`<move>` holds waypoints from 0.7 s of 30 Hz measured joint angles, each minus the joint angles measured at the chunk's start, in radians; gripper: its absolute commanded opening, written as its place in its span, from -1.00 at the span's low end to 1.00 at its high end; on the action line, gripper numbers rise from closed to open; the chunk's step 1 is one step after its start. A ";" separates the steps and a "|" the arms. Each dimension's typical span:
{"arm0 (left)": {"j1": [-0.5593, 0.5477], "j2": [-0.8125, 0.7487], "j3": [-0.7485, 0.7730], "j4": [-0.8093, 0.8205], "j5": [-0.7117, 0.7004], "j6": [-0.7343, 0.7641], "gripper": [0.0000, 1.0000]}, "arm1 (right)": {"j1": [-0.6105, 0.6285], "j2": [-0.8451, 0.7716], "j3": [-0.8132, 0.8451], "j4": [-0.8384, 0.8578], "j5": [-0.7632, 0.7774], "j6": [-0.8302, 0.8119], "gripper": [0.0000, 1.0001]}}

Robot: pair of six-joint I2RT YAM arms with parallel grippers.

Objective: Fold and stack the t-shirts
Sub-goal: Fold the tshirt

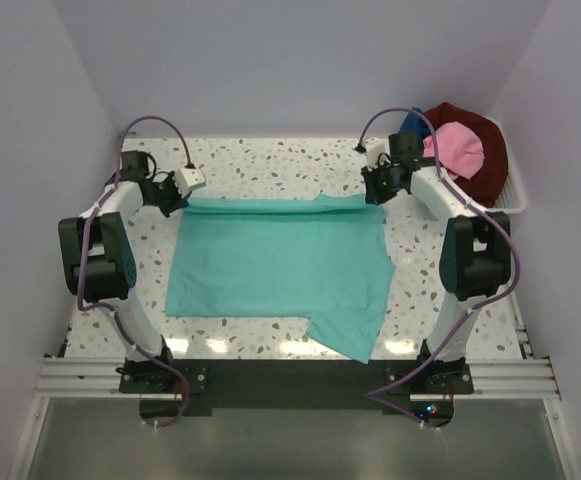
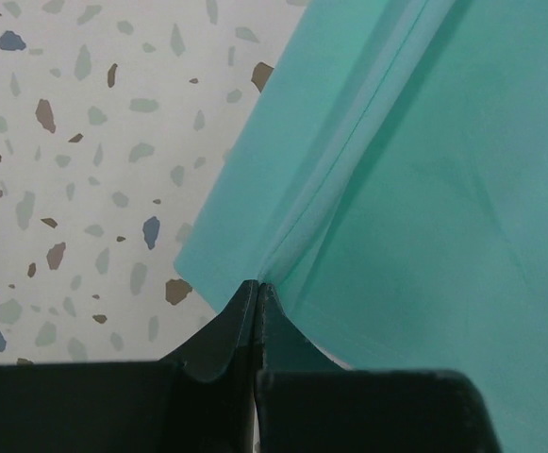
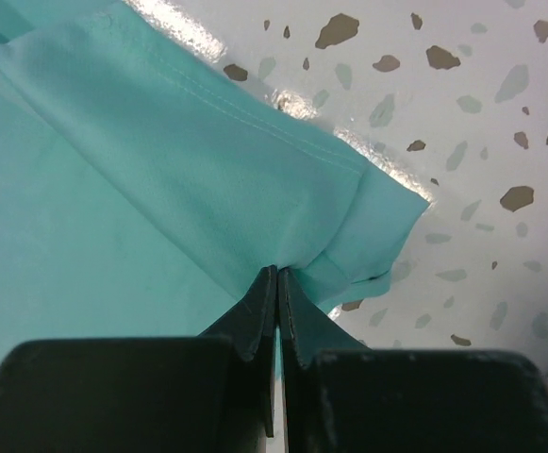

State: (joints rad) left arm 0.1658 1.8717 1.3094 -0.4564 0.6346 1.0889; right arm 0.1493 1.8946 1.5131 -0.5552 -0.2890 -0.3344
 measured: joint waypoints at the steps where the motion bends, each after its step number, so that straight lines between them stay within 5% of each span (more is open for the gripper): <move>1: 0.000 0.000 -0.006 -0.004 -0.002 0.006 -1.00 | 0.000 0.000 -0.006 -0.003 0.000 0.000 -1.00; 21: 0.000 -0.044 -0.012 -0.050 -0.018 0.030 -1.00 | 0.000 -0.026 0.019 -0.055 0.000 -0.003 -1.00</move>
State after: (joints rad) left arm 0.1658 1.8278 1.2976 -0.5060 0.6170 1.1187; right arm 0.1493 1.8683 1.5318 -0.6106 -0.2886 -0.3378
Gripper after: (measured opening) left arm 0.015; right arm 0.010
